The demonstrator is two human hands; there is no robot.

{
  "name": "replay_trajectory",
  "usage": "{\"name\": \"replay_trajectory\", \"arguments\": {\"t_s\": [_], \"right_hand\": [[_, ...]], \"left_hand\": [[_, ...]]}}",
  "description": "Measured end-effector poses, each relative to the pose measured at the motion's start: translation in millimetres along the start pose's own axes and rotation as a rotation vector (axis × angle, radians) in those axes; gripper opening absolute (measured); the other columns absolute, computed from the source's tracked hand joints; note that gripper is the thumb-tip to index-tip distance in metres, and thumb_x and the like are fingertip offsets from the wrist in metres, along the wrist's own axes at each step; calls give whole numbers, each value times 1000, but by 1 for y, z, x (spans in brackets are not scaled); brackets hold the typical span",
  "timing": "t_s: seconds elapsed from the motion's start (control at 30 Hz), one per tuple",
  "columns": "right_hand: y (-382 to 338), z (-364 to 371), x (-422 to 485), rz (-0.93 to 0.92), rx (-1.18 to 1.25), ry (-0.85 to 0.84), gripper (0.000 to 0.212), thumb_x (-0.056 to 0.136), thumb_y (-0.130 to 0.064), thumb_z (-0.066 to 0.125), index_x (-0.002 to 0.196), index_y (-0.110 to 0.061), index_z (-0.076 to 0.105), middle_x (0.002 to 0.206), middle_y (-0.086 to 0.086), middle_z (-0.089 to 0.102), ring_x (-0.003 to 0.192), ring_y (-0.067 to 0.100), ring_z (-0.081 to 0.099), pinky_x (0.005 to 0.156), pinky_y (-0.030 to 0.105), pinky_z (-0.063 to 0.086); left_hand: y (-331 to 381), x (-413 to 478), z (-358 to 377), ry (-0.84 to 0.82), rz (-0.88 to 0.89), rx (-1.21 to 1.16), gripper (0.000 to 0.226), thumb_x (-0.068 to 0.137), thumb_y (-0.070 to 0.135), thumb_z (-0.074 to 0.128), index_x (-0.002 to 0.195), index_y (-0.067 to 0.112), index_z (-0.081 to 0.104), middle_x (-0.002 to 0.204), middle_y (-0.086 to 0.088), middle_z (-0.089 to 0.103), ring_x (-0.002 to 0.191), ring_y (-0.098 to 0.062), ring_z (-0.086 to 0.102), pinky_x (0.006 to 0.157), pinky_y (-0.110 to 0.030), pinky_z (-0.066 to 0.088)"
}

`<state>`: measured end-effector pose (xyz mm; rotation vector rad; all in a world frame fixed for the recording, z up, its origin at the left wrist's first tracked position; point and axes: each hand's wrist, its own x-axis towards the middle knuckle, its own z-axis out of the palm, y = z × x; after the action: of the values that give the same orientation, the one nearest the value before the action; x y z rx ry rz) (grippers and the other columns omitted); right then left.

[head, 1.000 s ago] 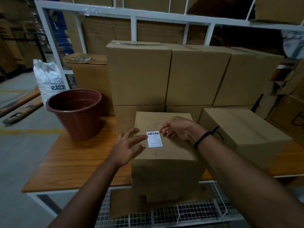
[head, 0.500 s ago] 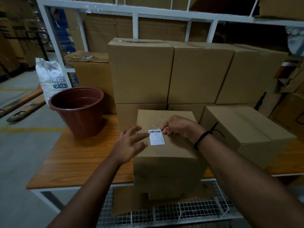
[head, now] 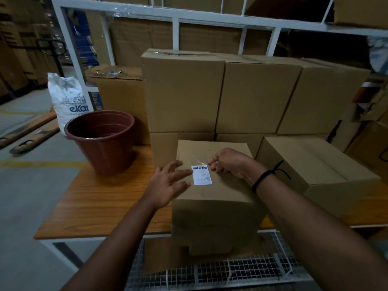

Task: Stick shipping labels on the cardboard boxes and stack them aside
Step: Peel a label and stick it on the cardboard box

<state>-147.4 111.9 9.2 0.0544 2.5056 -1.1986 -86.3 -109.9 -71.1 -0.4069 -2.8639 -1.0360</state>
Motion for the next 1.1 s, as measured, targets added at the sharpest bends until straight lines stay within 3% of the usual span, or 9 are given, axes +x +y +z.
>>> {"name": "replay_trajectory", "arguments": {"t_s": [0.13, 0.27, 0.43, 0.53, 0.67, 0.73, 0.87, 1.0, 1.1], "right_hand": [[-6, 1, -1, 6, -33, -54, 39, 86, 11, 35, 86, -7, 70, 72, 5, 63, 61, 12, 46, 52, 23, 30], [2, -7, -2, 24, 101, -44, 37, 84, 13, 37, 98, -2, 67, 78, 7, 64, 72, 17, 53, 57, 25, 34], [-5, 6, -8, -19, -200, 58, 16, 90, -8, 56, 97, 0, 67, 86, 10, 63, 75, 20, 53, 61, 29, 39], [-15, 16, -16, 0, -316, 83, 29, 82, -37, 74, 87, -10, 63, 81, 3, 61, 69, 16, 52, 55, 28, 36], [-24, 27, -17, 30, -412, 94, 54, 69, -37, 86, 105, -7, 59, 98, 6, 62, 84, 20, 55, 63, 31, 42], [-26, 28, -18, 33, -342, 113, 55, 67, -31, 88, 108, -7, 60, 104, 7, 63, 88, 21, 57, 68, 32, 45], [-23, 24, -20, -28, -117, 129, 32, 71, -15, 85, 95, -14, 63, 90, 5, 68, 69, 13, 58, 57, 26, 45], [-7, 19, -21, -74, 248, 116, 32, 75, 5, 75, 97, -10, 57, 105, 17, 69, 91, 28, 69, 81, 45, 58], [4, 14, -30, -69, 564, 92, 42, 77, 17, 67, 107, -9, 50, 113, 19, 65, 95, 29, 69, 71, 37, 59]], "left_hand": [[-1, -2, -1, -2, 0, 12, 49, 82, 65, 42, 131, 59, 45, 154, 17, 25, 134, -23, 18, 94, -40, 31], [2, -3, -2, -10, -11, 19, 48, 83, 65, 41, 130, 60, 44, 154, 17, 24, 135, -24, 18, 98, -42, 29], [4, -3, -4, -21, -12, 25, 46, 84, 64, 41, 130, 62, 42, 154, 18, 24, 134, -22, 18, 95, -40, 28], [4, -4, -5, -20, -14, 14, 47, 85, 63, 42, 132, 60, 44, 154, 19, 23, 135, -24, 19, 98, -43, 30], [7, -7, -5, -5, -17, 2, 50, 83, 64, 41, 133, 57, 45, 155, 17, 25, 136, -23, 20, 103, -46, 31], [6, -7, -5, 6, -15, -7, 46, 87, 62, 45, 133, 57, 46, 155, 17, 24, 136, -23, 19, 102, -46, 31], [4, -10, -6, 15, -4, -7, 44, 91, 58, 53, 134, 55, 45, 155, 18, 25, 136, -22, 17, 100, -44, 31], [10, -2, -18, -12, 16, 165, 49, 88, 64, 54, 135, 50, 49, 155, 16, 28, 143, -23, 12, 106, -47, 23], [19, -1, -28, -48, 165, 214, 55, 85, 66, 57, 133, 38, 56, 154, 12, 36, 146, -11, 15, 116, -47, 17]]}}
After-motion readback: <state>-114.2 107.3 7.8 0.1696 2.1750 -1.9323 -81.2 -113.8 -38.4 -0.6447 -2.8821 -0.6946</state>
